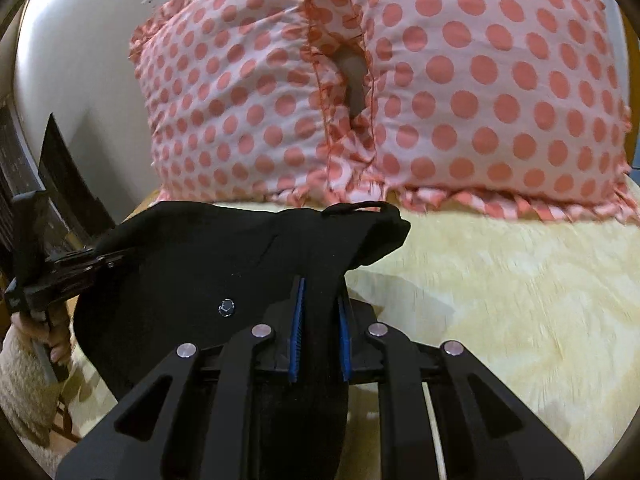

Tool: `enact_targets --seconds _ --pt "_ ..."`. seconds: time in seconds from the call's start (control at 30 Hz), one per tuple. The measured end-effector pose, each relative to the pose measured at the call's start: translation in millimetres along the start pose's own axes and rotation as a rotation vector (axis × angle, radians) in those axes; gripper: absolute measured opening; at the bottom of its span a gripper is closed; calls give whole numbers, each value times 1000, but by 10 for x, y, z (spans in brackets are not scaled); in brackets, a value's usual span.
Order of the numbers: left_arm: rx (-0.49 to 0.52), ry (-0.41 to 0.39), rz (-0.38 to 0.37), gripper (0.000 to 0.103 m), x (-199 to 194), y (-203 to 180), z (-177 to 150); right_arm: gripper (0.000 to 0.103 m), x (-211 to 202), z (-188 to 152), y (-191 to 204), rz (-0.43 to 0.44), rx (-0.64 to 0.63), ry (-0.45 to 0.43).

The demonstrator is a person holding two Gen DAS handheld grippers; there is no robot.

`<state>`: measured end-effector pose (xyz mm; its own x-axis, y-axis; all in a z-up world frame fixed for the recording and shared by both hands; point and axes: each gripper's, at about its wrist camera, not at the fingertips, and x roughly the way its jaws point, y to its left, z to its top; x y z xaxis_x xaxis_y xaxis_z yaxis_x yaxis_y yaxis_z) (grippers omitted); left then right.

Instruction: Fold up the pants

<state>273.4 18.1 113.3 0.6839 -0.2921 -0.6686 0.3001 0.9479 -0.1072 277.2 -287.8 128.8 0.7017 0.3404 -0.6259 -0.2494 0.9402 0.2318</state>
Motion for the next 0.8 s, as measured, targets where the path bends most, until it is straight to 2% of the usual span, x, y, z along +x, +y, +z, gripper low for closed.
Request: enact_targets --seconds 0.1,0.17,0.27,0.3,0.37,0.4,0.43,0.5,0.53,0.57,0.6,0.67,0.7,0.77,0.8 --pt "-30 -14 14 10 129 69 210 15 208 203 -40 -16 0 -1" --pt "-39 5 28 10 268 131 288 15 359 296 -116 -23 16 10" --pt "-51 80 26 11 512 224 218 16 617 253 -249 -40 62 94" --pt "-56 102 28 13 586 248 170 19 721 198 -286 -62 72 131" --pt "-72 145 57 24 739 295 76 39 794 139 -320 -109 84 152" --pt "-79 152 66 30 770 312 66 58 799 121 -335 -137 93 157" --pt "-91 143 74 36 748 332 62 70 768 116 -357 -181 103 158" --pt "-97 96 121 44 583 367 69 72 625 112 -391 -244 101 138" --pt "-89 64 146 46 485 368 72 71 465 99 -406 -269 108 98" --pt "-76 23 170 48 356 352 69 71 277 74 -395 -243 115 48" --pt "-65 -14 172 53 220 317 60 71 148 48 -364 -181 119 18" --pt "-49 -59 85 61 15 182 23 72 9 -6 -249 -36 110 5" --pt "-30 -68 22 66 -72 53 -41 72 -20 -57 -154 15 92 12" --pt "24 -61 -29 73 -111 -195 -149 72 15 -181 63 39 31 62" --pt "51 -50 -30 76 -95 -307 -211 72 73 -264 163 49 2 107"
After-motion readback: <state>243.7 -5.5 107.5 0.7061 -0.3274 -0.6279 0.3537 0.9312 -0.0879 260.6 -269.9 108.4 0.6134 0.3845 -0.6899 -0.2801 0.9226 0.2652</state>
